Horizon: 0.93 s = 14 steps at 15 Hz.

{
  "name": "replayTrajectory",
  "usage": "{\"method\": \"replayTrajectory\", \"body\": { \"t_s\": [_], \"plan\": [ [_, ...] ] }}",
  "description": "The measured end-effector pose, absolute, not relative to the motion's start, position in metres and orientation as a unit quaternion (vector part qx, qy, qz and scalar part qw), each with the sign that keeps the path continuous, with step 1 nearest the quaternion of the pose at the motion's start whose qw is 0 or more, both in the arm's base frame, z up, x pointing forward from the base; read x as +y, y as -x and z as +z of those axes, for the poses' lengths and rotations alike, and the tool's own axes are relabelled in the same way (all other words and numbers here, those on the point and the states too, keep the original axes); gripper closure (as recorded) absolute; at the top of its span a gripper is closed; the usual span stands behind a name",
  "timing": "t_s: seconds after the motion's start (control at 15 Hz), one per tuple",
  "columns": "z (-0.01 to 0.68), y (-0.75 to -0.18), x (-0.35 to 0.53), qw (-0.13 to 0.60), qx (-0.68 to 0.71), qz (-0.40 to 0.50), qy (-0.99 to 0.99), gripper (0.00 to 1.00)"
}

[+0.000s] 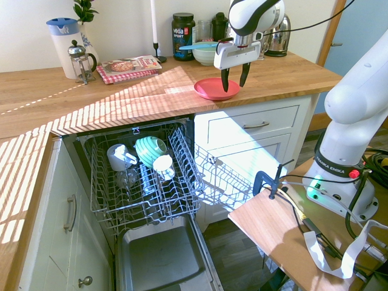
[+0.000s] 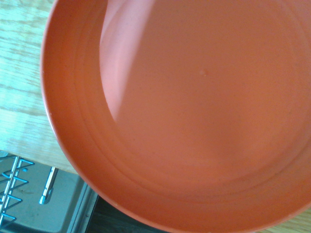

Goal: Put the plate in the dishwasher

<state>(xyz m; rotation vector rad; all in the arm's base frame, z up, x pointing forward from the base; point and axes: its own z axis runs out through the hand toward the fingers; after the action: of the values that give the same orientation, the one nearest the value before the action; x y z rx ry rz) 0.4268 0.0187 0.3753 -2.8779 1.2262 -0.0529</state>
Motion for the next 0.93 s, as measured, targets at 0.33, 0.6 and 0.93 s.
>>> {"method": "replayTrajectory", "body": {
  "t_s": [0.33,0.6,0.93],
  "plan": [
    [0.379,-0.432,0.003,0.047,0.427,-0.033,0.903,0.00],
    [0.357,-0.414,-0.038,0.055,0.474,-0.020,0.879,0.00],
    [0.334,-0.408,-0.083,0.119,0.551,-0.107,0.819,0.00]
  ]
}}
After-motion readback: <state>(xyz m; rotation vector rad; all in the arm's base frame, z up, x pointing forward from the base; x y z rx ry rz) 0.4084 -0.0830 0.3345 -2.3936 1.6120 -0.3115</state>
